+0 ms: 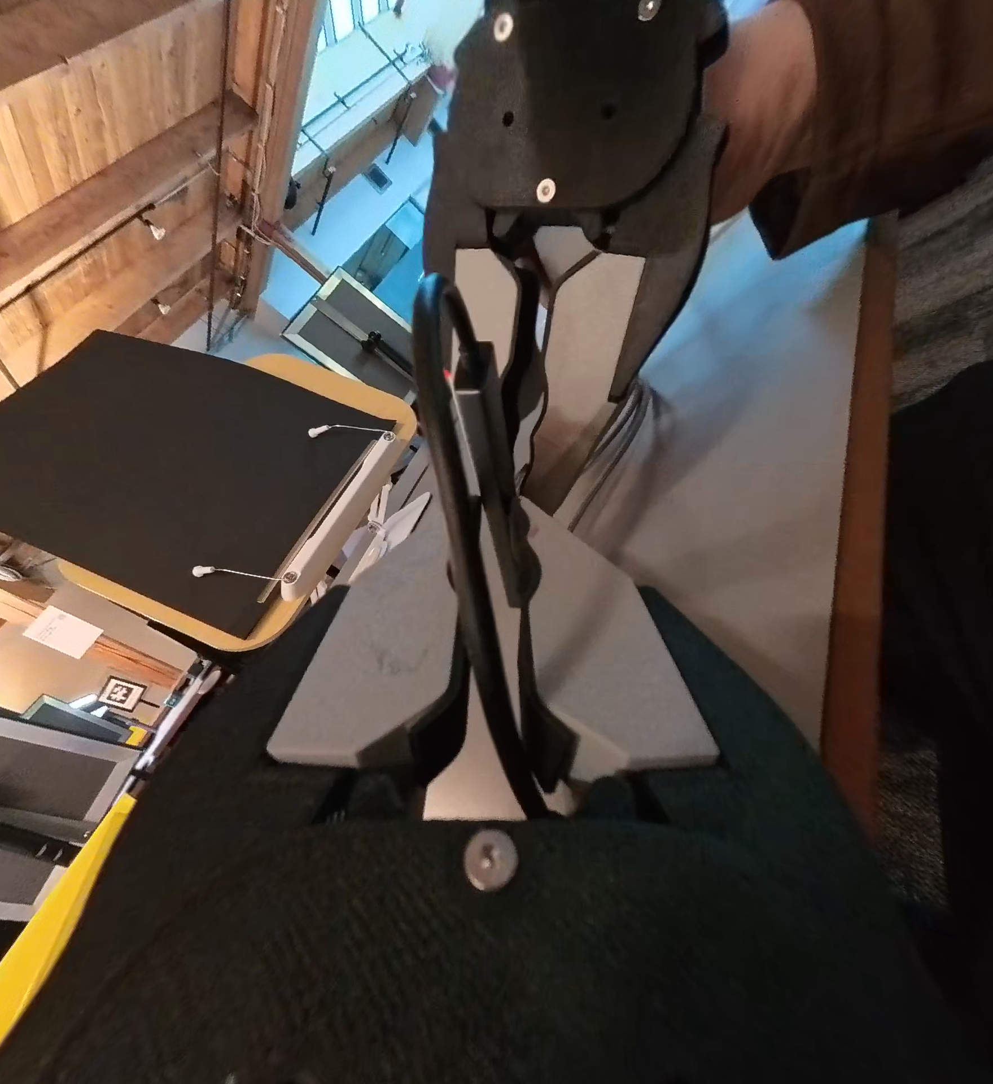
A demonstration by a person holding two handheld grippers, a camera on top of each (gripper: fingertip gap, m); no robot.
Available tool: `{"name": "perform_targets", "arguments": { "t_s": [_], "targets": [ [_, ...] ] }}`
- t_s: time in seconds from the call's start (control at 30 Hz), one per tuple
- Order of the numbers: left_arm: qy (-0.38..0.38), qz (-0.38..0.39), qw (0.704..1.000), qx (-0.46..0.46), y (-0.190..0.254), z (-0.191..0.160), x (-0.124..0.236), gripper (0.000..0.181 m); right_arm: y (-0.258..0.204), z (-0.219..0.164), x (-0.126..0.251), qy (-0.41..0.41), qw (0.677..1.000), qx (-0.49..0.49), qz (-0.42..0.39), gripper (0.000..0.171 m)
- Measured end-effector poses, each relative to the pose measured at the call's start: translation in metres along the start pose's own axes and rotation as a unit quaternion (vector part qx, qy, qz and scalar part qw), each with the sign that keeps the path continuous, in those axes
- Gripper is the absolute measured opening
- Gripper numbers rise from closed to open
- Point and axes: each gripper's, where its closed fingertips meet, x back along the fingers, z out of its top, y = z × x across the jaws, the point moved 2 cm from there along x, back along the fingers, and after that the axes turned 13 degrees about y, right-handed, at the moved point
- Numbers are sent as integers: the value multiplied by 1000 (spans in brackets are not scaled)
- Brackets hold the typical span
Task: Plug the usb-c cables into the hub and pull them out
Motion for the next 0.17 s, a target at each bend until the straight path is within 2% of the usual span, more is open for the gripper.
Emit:
{"name": "perform_targets", "arguments": {
  "t_s": [0.03, 0.17],
  "targets": [
    [3, 1, 1000, -2, 1, 1, 0, 8, 0, 0, 0, -2, 1000, 2, 0, 6],
    [12, 14, 1000, -9, -1, 4, 0, 12, -1, 1, 1, -3, 1000, 3, 4, 6]
  ]
}}
